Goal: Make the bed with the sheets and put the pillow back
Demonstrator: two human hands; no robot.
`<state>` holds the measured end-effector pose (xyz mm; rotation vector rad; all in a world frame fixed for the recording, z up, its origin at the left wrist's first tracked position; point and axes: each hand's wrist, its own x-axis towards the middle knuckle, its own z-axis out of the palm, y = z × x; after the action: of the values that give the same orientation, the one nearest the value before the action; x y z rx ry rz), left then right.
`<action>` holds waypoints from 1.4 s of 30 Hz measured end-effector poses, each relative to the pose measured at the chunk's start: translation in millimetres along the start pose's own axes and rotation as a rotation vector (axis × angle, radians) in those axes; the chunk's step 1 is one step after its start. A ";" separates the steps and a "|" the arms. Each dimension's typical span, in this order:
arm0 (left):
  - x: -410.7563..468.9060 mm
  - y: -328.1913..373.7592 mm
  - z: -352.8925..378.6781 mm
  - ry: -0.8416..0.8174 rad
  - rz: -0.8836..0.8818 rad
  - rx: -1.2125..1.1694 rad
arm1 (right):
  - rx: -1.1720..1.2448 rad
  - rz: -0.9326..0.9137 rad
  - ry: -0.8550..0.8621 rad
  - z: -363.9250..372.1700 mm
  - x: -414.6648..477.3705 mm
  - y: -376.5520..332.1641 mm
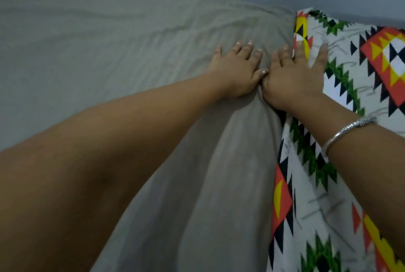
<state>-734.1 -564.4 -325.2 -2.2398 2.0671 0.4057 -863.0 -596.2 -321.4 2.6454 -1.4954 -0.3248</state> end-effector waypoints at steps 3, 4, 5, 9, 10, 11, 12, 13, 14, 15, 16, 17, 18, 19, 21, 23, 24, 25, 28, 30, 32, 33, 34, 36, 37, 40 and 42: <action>-24.2 7.2 9.1 0.124 0.044 -0.088 | 0.234 0.081 0.080 5.0 -22.9 -1.8; -33.8 12.9 14.2 0.149 0.052 -0.125 | 0.347 0.082 0.084 5.9 -31.2 -4.5; -43.4 18.5 19.1 0.152 0.049 -0.137 | 0.472 0.069 0.100 8.6 -40.0 -7.8; -68.5 33.4 28.0 0.288 -0.018 -0.397 | 0.837 -0.084 0.194 7.8 -82.3 -18.6; -71.7 35.2 26.0 0.322 0.012 -0.529 | 0.860 -0.108 0.176 5.5 -92.3 -21.0; -75.3 38.4 23.5 0.318 0.078 -0.596 | 0.891 -0.103 0.149 4.9 -102.0 -22.8; -80.3 42.4 20.7 0.268 0.143 -0.587 | 0.946 -0.064 0.136 4.4 -112.8 -24.0; -86.9 47.0 18.4 0.199 0.189 -0.542 | 1.035 0.004 0.159 3.6 -124.3 -24.0; -93.2 52.1 15.4 0.140 0.204 -0.468 | 1.130 0.088 0.202 1.2 -138.4 -23.0; -100.5 58.3 12.1 0.114 0.203 -0.394 | 1.191 0.154 0.264 -0.4 -154.2 -21.1; -109.7 65.8 9.8 0.115 0.219 -0.329 | 1.196 0.190 0.299 -2.0 -171.8 -18.9; -120.5 75.3 7.9 0.118 0.263 -0.277 | 1.163 0.195 0.294 -2.7 -190.0 -15.9; -133.4 86.0 6.4 0.107 0.322 -0.246 | 1.116 0.192 0.252 -5.1 -209.7 -13.6; -148.6 97.7 5.4 0.072 0.388 -0.233 | 1.066 0.196 0.207 -7.8 -230.9 -11.5; -184.2 122.8 3.0 -0.039 0.497 -0.202 | 0.993 0.215 0.139 -19.2 -278.4 -6.0; -225.0 148.5 -5.5 -0.115 0.584 -0.136 | 0.857 0.237 0.060 -30.8 -327.9 1.8; -245.6 161.2 -13.6 -0.139 0.633 -0.106 | 0.753 0.261 -0.014 -37.4 -353.1 6.6; -266.4 173.6 -24.1 -0.160 0.683 -0.073 | 0.648 0.293 -0.084 -44.0 -377.9 11.8; -320.4 206.6 -57.0 -0.165 0.844 0.048 | 0.449 0.464 -0.183 -75.1 -447.9 25.1; -353.2 227.6 -78.2 -0.155 0.933 0.107 | 0.467 0.606 -0.189 -101.2 -491.4 33.6; -382.6 249.1 -96.4 -0.148 0.974 0.138 | 0.525 0.741 -0.166 -126.8 -533.9 42.2; -398.5 259.3 -104.8 -0.148 0.984 0.148 | 0.546 0.793 -0.158 -135.4 -554.9 45.6; -416.8 270.2 -112.5 -0.146 0.998 0.164 | 0.560 0.837 -0.148 -144.4 -577.3 47.7; -460.5 296.7 -123.4 -0.153 1.049 0.201 | 0.571 0.917 -0.132 -160.4 -628.3 48.0; -487.8 312.7 -127.8 -0.176 1.088 0.216 | 0.570 0.959 -0.127 -167.8 -657.2 45.0; -576.5 362.6 -132.3 -0.232 1.234 0.222 | 0.552 1.076 -0.115 -189.9 -748.2 29.4; -637.7 393.8 -132.4 -0.256 1.345 0.212 | 0.539 1.178 -0.097 -201.8 -812.0 14.8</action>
<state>-1143.1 -13.4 4.0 -0.3703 2.8986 0.4231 -1235.4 84.0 -7.0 1.4823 -3.0991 0.0771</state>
